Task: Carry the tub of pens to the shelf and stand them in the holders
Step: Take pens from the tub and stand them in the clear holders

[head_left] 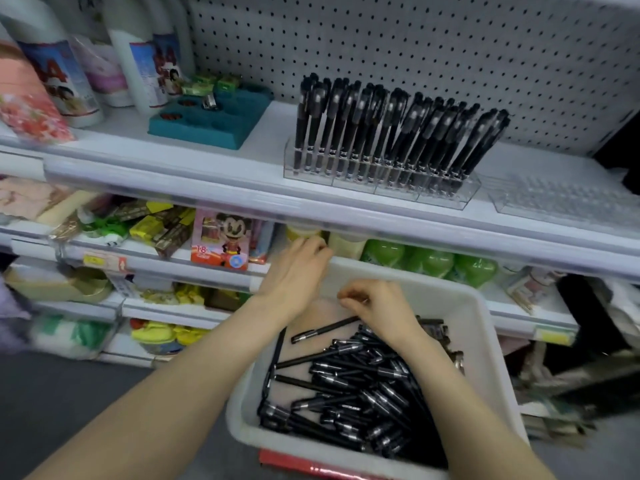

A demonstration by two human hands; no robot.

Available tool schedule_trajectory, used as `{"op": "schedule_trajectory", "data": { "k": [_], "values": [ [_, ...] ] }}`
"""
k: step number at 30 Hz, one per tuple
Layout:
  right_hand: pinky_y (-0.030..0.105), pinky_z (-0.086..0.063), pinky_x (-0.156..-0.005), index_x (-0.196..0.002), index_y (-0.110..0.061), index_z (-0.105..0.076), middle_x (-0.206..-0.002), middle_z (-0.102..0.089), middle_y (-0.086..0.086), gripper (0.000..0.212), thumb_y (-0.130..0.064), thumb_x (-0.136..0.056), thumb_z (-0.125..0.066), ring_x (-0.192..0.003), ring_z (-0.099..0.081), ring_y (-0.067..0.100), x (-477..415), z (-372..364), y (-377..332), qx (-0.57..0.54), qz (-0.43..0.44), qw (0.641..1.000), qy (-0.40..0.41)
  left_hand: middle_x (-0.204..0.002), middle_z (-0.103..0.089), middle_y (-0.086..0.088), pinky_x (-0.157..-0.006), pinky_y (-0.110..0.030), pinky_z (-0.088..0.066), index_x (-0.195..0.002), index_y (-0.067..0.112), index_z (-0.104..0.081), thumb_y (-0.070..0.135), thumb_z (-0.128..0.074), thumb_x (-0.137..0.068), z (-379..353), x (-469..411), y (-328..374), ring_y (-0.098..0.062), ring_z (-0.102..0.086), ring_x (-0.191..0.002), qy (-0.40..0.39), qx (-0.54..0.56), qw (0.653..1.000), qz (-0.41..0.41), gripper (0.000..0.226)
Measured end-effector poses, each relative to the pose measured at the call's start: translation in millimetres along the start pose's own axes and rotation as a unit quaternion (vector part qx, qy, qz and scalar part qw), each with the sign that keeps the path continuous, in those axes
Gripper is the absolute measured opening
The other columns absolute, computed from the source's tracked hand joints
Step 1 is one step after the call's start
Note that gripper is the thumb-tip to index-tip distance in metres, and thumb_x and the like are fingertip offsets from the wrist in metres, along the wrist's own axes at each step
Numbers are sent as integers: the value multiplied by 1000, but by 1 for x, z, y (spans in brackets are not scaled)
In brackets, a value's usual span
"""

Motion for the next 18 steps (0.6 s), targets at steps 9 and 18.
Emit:
{"op": "schedule_trajectory", "data": {
  "k": [9, 18],
  "values": [
    [34, -48, -87, -99, -20, -73, -103, -64, -1, 22, -19, -77, -77, -97, -61, 21, 2, -47, 4, 123, 73, 982, -125, -128, -52, -10, -99, -41, -42, -136, 14, -46, 5, -57, -85, -6, 3, 4, -29, -47, -118, -39, -76, 996, 11, 53],
    [15, -46, -76, -89, -15, -70, -89, -70, 0, 8, -9, -85, -73, -80, -59, 6, 2, 14, 9, -105, 12, 987, -122, -131, -53, -6, -101, -41, -42, -138, 18, -49, -3, -62, -81, -1, 8, 1, -25, -45, -120, -24, 17, 999, 19, 63]
  ]
}}
Point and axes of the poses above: each hand's wrist, its own x-axis away from the middle knuckle, its own z-axis out of the back of the hand, y = z × x, the point moved 5 cm from there along -x, towards the middle knuckle
